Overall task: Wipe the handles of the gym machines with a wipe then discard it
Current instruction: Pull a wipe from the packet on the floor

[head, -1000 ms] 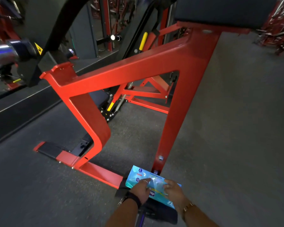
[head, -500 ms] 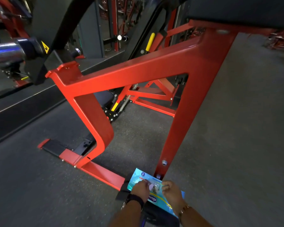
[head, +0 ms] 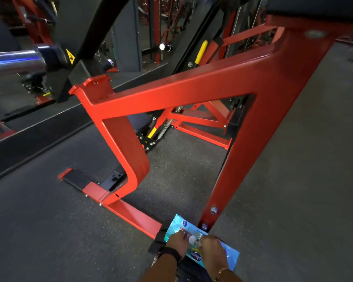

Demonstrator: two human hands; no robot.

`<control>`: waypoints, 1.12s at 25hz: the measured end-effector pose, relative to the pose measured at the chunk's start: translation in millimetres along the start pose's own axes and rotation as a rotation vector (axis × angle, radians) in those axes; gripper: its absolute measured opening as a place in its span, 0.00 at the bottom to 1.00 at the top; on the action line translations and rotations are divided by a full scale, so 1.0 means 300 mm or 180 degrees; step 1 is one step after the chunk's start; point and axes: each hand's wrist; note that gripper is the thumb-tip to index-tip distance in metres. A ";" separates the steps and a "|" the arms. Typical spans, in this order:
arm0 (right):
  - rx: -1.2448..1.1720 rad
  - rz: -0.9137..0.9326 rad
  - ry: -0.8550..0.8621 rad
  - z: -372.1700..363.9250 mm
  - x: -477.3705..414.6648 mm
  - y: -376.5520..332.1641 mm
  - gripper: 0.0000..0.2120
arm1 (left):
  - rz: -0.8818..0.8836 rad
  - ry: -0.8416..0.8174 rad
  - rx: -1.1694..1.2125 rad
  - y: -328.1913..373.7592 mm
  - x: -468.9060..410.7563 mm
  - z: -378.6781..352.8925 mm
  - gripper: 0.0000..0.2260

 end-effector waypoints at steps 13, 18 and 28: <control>-0.1405 -0.0322 0.0070 0.002 0.003 0.054 0.10 | 0.0013 -0.0143 0.0173 0.001 -0.001 0.012 0.14; -0.2560 -0.0458 -0.0113 0.087 0.037 0.056 0.10 | 0.0032 -0.0267 0.0141 0.023 0.018 -0.001 0.16; -0.4405 -0.1224 0.0282 0.075 0.060 0.056 0.15 | 0.0028 -0.0366 -0.0299 0.054 0.079 0.010 0.17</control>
Point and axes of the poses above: each hand's wrist, its own x-axis away from the middle knuckle, its own z-axis out of the back of the hand, y = z × x, and after that the axes turned 9 degrees about z, right-handed
